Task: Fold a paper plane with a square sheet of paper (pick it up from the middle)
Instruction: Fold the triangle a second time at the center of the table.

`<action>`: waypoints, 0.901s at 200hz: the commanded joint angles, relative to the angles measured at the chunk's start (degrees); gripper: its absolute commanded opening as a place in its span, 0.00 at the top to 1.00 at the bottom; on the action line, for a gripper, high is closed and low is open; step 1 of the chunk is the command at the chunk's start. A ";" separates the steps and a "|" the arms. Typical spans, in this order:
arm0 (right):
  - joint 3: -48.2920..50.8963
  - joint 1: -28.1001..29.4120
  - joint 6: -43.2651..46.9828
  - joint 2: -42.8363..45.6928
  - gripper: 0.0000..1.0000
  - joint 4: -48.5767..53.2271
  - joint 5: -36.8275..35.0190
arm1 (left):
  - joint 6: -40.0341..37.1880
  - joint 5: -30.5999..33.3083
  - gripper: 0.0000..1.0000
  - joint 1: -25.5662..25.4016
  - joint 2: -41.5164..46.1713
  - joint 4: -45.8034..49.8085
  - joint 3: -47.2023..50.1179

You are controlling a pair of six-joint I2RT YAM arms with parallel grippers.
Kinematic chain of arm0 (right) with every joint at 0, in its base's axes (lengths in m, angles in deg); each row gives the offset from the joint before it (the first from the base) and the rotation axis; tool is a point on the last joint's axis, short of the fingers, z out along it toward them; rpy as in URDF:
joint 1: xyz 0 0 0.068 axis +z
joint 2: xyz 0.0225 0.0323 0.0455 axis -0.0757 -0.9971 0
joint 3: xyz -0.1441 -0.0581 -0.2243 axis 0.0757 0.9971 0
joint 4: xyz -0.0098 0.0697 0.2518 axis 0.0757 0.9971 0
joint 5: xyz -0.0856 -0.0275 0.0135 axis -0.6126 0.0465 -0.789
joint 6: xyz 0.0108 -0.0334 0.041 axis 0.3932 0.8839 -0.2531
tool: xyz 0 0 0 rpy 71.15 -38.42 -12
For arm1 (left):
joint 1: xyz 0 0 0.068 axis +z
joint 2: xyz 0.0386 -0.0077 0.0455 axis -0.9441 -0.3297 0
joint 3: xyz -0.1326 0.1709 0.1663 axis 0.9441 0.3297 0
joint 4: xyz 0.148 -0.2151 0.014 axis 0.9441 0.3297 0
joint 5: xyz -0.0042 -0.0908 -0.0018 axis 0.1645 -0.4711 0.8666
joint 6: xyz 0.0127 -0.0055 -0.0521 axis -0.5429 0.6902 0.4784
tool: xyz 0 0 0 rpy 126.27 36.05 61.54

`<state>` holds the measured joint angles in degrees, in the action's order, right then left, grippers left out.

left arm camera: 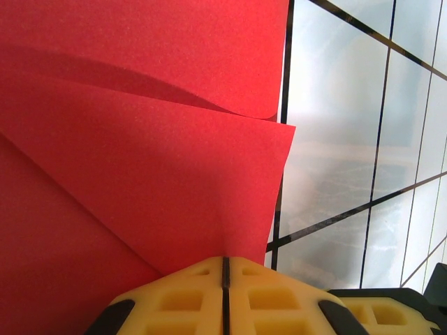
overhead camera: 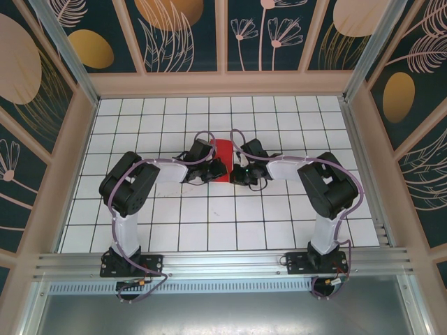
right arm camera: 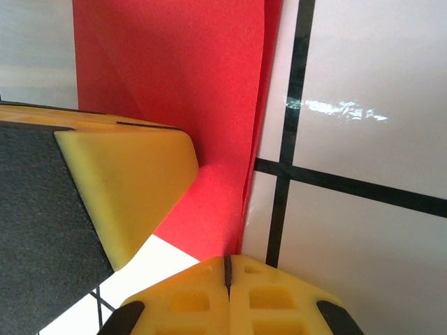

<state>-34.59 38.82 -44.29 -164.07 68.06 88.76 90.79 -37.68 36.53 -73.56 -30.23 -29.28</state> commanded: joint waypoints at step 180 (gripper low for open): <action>-0.83 -0.82 -0.15 2.70 0.94 -0.78 1.04 | -0.25 3.00 0.89 -0.23 -2.55 3.05 0.41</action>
<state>-34.68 37.68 -43.76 -164.07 68.26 91.21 90.81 -37.68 36.53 -73.58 -30.23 -29.28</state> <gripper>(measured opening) 0.070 0.111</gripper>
